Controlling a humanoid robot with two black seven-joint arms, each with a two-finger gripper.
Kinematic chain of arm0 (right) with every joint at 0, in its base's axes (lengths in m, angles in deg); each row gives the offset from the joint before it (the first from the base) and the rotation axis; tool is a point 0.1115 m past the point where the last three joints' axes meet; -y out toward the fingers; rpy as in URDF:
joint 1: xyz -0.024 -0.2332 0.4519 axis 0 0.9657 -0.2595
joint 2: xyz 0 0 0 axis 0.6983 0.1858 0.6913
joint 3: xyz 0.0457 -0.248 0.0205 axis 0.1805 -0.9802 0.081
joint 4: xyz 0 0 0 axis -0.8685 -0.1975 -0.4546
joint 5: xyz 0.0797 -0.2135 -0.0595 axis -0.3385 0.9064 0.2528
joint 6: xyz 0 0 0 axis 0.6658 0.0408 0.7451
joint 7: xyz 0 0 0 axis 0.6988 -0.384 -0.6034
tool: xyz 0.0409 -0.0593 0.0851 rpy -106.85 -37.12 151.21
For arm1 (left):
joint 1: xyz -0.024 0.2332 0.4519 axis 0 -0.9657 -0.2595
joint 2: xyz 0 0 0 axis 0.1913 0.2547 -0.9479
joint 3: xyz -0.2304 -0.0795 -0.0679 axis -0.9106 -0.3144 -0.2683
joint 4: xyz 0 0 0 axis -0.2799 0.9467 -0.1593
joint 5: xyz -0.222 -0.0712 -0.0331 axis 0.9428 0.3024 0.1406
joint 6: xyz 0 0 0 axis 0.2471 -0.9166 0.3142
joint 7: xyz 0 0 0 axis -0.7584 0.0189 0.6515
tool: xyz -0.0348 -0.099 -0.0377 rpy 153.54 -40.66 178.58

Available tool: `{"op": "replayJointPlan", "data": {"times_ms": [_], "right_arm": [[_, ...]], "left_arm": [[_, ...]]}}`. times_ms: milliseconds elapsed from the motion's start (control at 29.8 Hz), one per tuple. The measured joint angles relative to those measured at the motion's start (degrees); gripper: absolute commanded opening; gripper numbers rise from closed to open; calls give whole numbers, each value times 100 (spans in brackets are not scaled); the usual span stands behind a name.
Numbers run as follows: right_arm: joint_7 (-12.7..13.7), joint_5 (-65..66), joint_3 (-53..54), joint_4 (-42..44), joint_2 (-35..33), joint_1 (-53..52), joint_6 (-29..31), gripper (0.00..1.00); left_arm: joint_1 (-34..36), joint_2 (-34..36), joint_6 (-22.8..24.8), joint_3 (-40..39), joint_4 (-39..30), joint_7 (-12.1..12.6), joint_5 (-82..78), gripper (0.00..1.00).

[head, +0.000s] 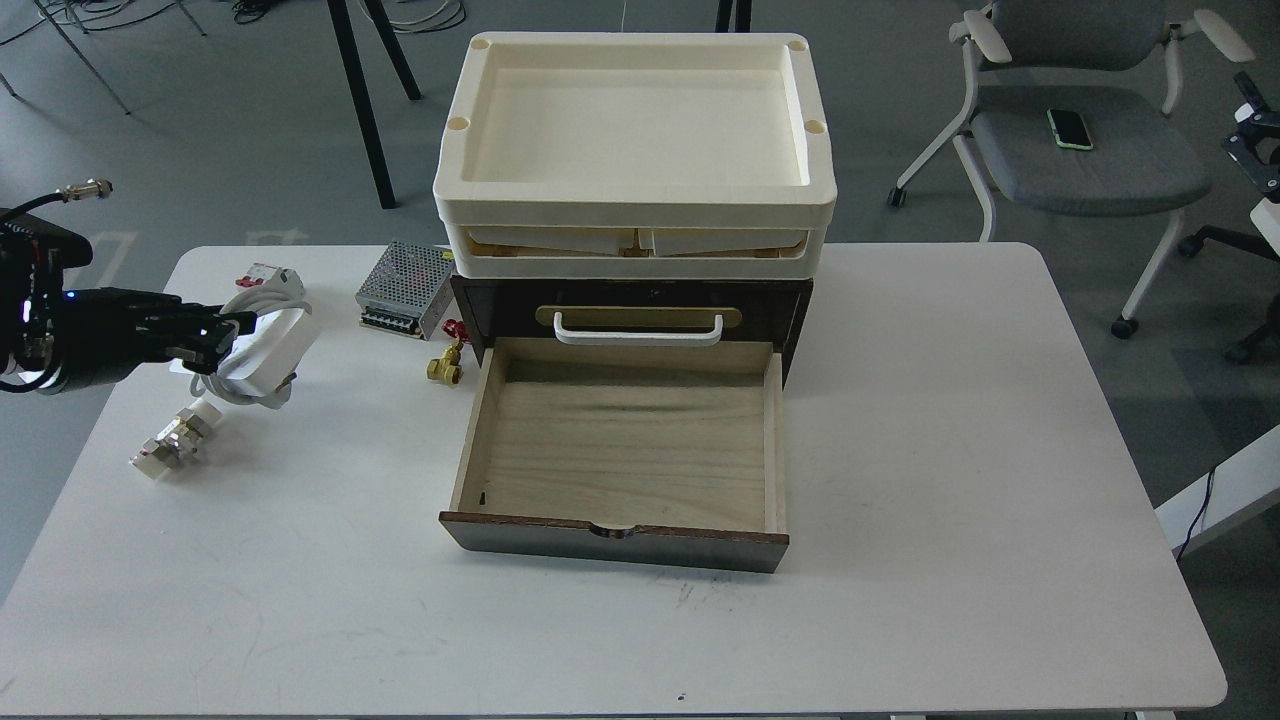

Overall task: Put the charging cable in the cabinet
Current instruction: 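Carry the cable with the left gripper over the open wooden drawer, then lower the cable into the drawer and open the left gripper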

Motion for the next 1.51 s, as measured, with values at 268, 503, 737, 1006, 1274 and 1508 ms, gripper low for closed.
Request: {"op": "replayJointPlan", "data": {"times_ms": [268, 503, 737, 1006, 1274, 1508], "right_arm": [[0, 0, 3, 12, -27, -9, 0, 100], [0, 0, 3, 37, -44, -10, 0, 100], [0, 0, -7, 92, -41, -10, 0, 100], [-3, -2, -9, 95, -36, 3, 0, 100], [-3, -8, -18, 265, -37, 42, 0, 100], [-2, -8, -14, 283, 3, 75, 0, 100]], "left_arm": [[-8, 938, 142, -8, -2408, -3, 1162, 0], [10, 548, 346, -248, -3109, -2, 1651, 0], [-12, -454, 481, -393, -3000, -2, 1816, 0], [-84, -1327, 612, -332, -2042, -2, 1865, 0], [-234, -1583, 763, -303, -1395, -2, 1763, 0], [-397, -2003, 735, -309, -799, -2, 1751, 0]]}}
